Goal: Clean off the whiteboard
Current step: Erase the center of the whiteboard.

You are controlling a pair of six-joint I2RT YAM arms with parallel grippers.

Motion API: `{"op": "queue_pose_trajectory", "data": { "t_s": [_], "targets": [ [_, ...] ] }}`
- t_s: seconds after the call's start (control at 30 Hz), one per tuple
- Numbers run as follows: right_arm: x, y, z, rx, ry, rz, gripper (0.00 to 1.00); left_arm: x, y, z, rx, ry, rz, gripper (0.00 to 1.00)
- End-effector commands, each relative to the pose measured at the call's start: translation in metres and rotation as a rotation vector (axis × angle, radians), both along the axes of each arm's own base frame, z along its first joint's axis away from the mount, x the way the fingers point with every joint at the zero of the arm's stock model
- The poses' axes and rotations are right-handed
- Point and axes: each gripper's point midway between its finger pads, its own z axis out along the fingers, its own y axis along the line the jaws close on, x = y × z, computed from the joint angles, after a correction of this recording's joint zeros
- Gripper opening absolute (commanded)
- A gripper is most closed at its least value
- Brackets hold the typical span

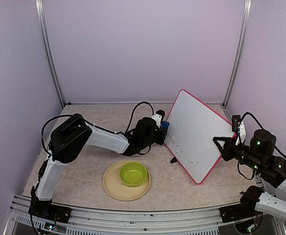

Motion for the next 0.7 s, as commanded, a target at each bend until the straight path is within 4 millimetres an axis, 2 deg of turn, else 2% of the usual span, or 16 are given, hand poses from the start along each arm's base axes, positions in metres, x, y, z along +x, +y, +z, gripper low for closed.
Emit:
{"op": "queue_pose_trajectory", "data": {
  "t_s": [0.0, 0.13, 0.27, 0.37, 0.5, 0.67],
  "targets": [
    [-0.006, 0.008, 0.033, 0.063, -0.066, 0.055, 0.00, -0.047, -0.033, -0.002, 0.002, -0.033, -0.154, 0.00],
    [-0.006, 0.007, 0.031, 0.057, -0.063, 0.053, 0.00, -0.074, -0.049, 0.000, 0.000, -0.051, -0.212, 0.00],
    [-0.006, 0.007, 0.031, 0.055, -0.061, 0.054, 0.00, -0.092, -0.060, -0.002, -0.016, -0.045, -0.252, 0.00],
    [-0.006, 0.007, 0.031, 0.054, -0.060, 0.054, 0.00, -0.098, -0.062, -0.002, -0.029, -0.043, -0.259, 0.00],
    [-0.006, 0.007, 0.031, 0.050, -0.061, 0.049, 0.00, -0.078, -0.047, -0.001, -0.036, -0.035, -0.160, 0.00],
    [-0.006, 0.006, 0.031, 0.050, -0.060, 0.047, 0.00, -0.033, -0.010, -0.004, -0.038, -0.003, 0.005, 0.00]
  ]
}}
